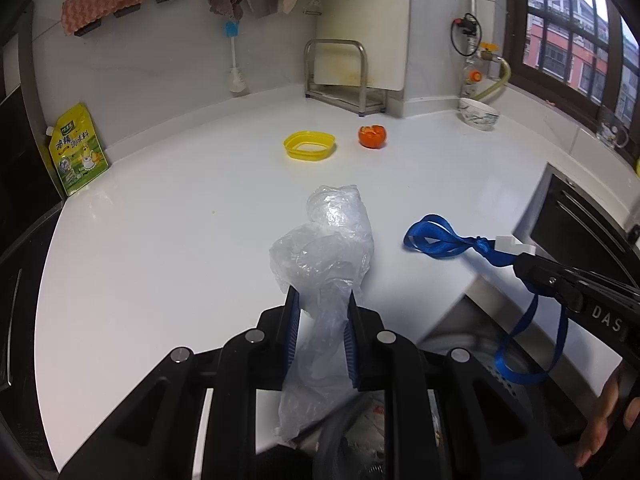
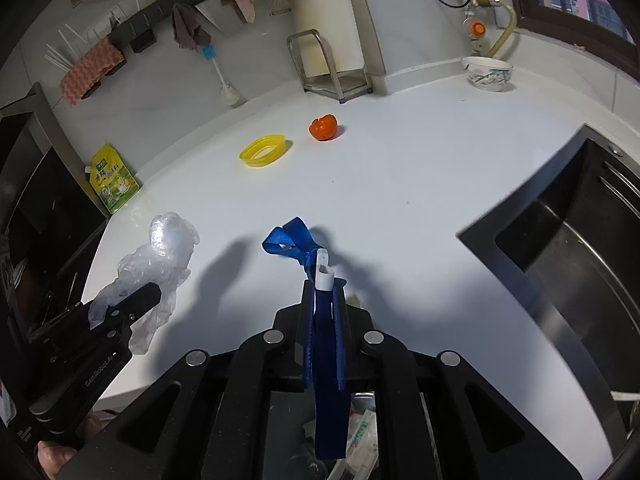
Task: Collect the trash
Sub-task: 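Carry the lanyard and plastic bag over the bin and open both tools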
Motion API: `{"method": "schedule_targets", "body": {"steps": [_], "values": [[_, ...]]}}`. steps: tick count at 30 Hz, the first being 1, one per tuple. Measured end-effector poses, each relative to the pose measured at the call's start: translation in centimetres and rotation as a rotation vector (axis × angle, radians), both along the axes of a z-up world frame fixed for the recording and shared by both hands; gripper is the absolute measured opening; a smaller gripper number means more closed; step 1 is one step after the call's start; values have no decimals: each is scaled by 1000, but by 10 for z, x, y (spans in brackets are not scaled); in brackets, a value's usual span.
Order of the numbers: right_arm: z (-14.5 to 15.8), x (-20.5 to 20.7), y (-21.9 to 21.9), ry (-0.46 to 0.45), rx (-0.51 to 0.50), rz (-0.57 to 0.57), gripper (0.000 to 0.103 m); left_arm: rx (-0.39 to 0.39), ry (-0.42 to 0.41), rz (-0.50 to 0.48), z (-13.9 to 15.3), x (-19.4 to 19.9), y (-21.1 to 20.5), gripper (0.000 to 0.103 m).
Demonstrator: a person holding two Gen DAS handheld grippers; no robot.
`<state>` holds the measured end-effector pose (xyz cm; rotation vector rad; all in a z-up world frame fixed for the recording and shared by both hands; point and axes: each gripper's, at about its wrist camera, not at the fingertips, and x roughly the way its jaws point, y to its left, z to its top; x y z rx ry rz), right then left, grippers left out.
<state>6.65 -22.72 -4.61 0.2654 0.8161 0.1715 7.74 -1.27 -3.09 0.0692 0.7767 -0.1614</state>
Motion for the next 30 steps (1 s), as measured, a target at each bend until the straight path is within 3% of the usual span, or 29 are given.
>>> {"method": "schedule_targets", "body": {"steps": [14,30], "values": [[-17,-116,-12,-47,51,-100,9,-18,12,-73,-16,-83,-18,20],[-53,-148,3,17,-14,-85,9,-13,98,-94,-54,-103,-27,20]]}}
